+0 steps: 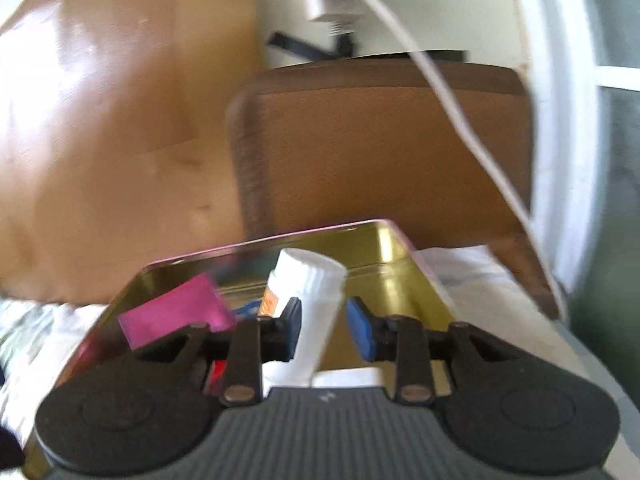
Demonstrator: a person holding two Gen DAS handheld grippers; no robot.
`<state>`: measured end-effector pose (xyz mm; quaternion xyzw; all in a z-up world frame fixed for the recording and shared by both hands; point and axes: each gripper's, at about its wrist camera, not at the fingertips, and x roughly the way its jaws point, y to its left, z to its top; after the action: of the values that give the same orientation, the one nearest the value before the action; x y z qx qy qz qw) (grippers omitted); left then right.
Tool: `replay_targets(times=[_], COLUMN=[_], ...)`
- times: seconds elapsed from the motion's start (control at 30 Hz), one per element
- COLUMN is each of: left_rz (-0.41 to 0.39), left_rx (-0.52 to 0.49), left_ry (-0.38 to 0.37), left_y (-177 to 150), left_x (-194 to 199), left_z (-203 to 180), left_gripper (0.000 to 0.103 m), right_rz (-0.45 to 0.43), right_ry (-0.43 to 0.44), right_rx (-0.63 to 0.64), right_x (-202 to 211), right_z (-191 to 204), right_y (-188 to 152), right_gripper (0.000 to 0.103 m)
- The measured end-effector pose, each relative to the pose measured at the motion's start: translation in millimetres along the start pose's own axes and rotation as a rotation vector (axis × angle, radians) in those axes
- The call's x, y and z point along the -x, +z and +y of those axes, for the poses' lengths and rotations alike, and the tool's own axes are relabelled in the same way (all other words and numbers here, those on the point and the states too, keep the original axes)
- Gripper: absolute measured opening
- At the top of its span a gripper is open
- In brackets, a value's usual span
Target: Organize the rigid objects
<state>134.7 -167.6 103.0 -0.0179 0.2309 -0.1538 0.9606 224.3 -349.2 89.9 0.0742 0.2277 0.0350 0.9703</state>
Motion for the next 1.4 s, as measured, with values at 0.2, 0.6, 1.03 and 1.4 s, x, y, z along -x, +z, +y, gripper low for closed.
replay_targets(times=[0.2,0.6,1.03,1.4], left_rz=[-0.018,-0.064,-0.051,-0.137], left_rx=[-0.051,-0.094,-0.057,-0.098], left_ry=[0.028,0.091,0.172,0.279], left_y=[-15,-42,-81,-93], left_x=[16,72,122,167], left_z=[-4,-15,-19,-42], left_gripper=[0.083,0.099,0.103,0.103], right_rz=[-0.057,-0.158,-0.157,-0.253], right_ry=[0.110,0.140,0.163,0.123], right_rx=[-0.098,-0.102,-0.002,0.023], right_x=[63,196,273,335], right_z=[-13,-4,31,43], right_y=[-38,-99,-133,-141], right_gripper=[0.028,0.036,0.053,0.098])
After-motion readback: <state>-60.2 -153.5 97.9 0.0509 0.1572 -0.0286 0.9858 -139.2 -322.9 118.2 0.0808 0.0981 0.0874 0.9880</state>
